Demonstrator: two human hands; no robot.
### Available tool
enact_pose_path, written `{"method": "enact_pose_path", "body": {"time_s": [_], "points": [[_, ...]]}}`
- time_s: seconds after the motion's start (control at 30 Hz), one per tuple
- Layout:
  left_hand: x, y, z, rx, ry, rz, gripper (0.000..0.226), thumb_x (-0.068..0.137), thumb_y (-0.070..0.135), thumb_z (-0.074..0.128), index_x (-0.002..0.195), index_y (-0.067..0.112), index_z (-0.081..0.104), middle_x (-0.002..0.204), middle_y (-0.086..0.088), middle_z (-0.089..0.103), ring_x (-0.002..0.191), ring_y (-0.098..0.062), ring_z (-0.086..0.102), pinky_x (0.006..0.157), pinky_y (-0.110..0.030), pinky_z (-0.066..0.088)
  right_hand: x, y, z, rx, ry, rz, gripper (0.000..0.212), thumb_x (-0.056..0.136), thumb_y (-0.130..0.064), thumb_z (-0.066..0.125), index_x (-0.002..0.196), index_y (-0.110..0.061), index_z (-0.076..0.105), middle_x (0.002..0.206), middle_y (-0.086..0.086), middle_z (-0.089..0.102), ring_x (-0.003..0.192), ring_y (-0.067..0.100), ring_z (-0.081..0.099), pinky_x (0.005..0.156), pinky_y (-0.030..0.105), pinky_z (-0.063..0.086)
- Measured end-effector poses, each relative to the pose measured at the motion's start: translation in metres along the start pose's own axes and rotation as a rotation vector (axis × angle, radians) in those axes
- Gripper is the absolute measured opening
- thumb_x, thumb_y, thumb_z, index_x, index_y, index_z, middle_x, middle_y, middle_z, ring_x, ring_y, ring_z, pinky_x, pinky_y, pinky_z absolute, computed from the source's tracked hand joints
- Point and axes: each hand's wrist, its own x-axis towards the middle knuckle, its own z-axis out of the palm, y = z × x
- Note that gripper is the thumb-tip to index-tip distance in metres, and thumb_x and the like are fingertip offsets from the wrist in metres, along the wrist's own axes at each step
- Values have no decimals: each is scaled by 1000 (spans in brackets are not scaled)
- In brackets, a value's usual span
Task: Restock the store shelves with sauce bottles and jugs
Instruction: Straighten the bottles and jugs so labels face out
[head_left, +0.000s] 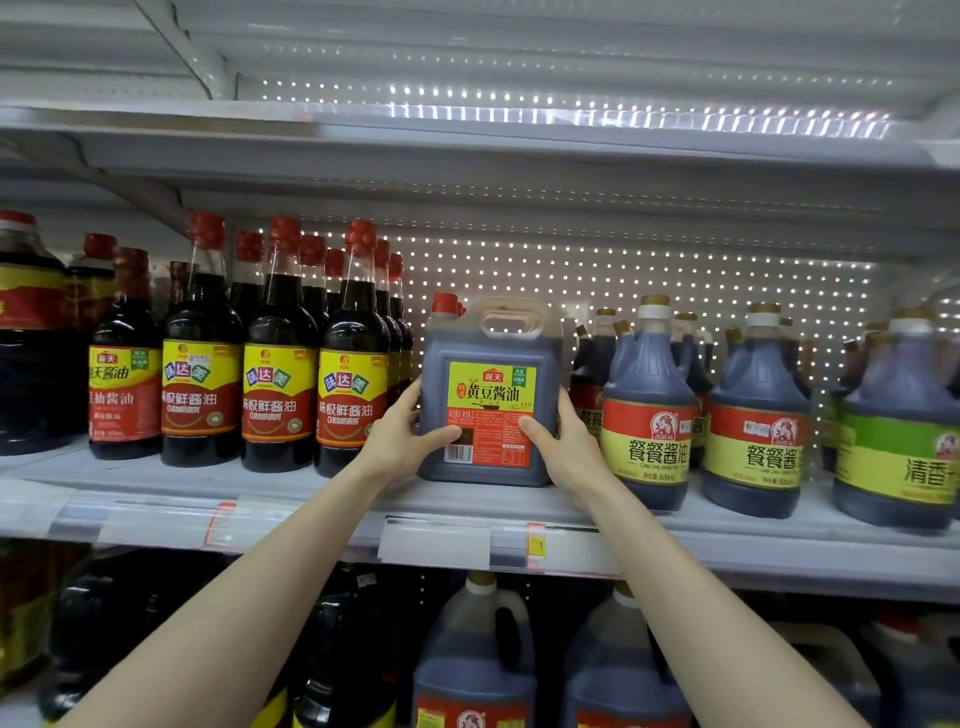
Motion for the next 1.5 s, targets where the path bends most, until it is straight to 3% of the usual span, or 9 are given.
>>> {"method": "enact_pose_path", "body": {"time_s": [0.53,0.67,0.97,1.1,1.2,1.3,1.5], "points": [[-1,1,-4,-37,-55,-5,72,90,15,63,149,26,23,141,-3,47,127,-17,46,99,-40,47,-5,-7,3,-73,40,20,70,96,-35,53,154,-25,14,149,3,41,132,23,45,107,41,43],[-1,0,-5,-28,-54,-4,74,90,15,63,150,25,21,138,5,45,128,-14,42,104,-43,44,-8,-10,3,-96,43,28,69,96,-36,53,153,-26,15,149,2,42,132,23,46,107,43,42],[-4,9,-5,51,34,-27,72,89,21,67,148,11,27,143,-10,46,129,-25,47,101,-39,44,-26,-30,-6,-70,148,28,64,96,-28,57,151,-18,27,148,9,42,134,24,43,106,39,42],[-14,21,-7,64,131,27,64,86,25,70,140,11,38,136,-10,52,122,-24,52,101,-42,47,-44,-38,-17,-76,214,-9,58,94,-28,59,146,-16,37,139,9,52,126,23,50,101,38,45],[-26,32,1,66,185,90,56,86,25,70,134,9,45,134,-8,52,120,-21,50,99,-35,43,-63,-39,-28,-68,265,-28,52,93,-27,61,140,-14,45,128,8,60,111,17,56,97,37,49],[-40,45,17,39,141,140,51,86,25,71,129,9,50,127,-7,55,110,-16,52,94,-31,45,-80,-35,-47,-28,323,-35,44,91,-28,64,132,-15,54,115,5,65,105,18,62,96,44,51],[-56,58,66,3,46,150,54,84,27,72,131,10,50,126,-4,56,115,-17,52,91,-29,42,-97,-22,-96,24,374,-28,26,90,-28,66,113,-21,58,106,-2,65,101,18,64,90,43,55]]}}
